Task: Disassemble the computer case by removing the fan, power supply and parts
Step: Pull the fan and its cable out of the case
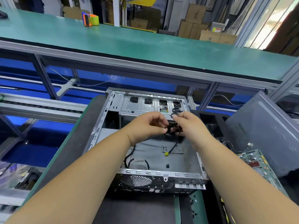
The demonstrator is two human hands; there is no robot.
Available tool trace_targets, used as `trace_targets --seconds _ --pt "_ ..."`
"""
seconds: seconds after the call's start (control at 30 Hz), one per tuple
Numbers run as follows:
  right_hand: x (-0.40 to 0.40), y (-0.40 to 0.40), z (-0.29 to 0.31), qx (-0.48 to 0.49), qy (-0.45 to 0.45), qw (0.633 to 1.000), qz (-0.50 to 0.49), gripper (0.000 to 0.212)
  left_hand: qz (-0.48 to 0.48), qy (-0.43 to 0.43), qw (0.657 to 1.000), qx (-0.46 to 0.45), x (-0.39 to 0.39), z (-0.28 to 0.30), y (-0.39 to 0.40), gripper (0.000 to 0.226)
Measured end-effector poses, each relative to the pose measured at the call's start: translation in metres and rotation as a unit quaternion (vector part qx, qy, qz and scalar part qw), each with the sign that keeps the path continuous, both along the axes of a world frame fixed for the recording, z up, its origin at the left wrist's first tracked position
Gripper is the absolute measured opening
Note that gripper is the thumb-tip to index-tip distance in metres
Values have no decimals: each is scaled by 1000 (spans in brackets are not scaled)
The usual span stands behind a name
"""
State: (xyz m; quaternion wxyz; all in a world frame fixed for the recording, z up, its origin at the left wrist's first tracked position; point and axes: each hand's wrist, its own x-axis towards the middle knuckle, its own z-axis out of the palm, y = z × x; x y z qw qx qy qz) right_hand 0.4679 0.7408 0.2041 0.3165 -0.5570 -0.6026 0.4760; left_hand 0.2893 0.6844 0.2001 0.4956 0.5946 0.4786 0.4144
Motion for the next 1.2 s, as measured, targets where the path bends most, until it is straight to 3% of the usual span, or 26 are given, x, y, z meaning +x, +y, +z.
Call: trace_targets --seconds 0.1,0.3,0.43,0.57,0.73,0.9,1.0,1.1,1.2 --pt "18 1 9 65 -21 998 -16 4 -16 17 1000 11 12 13 -2 21" --pt "93 16 6 134 -14 980 -146 7 77 64 995 29 26 23 -1 15" --pt "160 27 -12 107 -91 969 -202 5 137 55 989 -1 40 14 1 20" --pt "208 43 -37 71 -240 954 -164 20 137 53 989 -26 65 6 3 17" --pt "225 66 -66 57 -370 921 -110 10 109 97 989 -34 98 -2 4 16" --pt "232 76 -96 93 -471 877 -33 13 93 163 982 -31 121 -6 4 18" --pt "236 69 -110 104 -546 830 40 19 96 181 978 -25 129 -5 4 18" --pt "242 61 -122 103 -571 809 95 39 97 182 978 -21 136 -5 4 17" --pt "246 54 -125 103 -549 825 86 42 93 194 977 -20 139 -6 3 17"
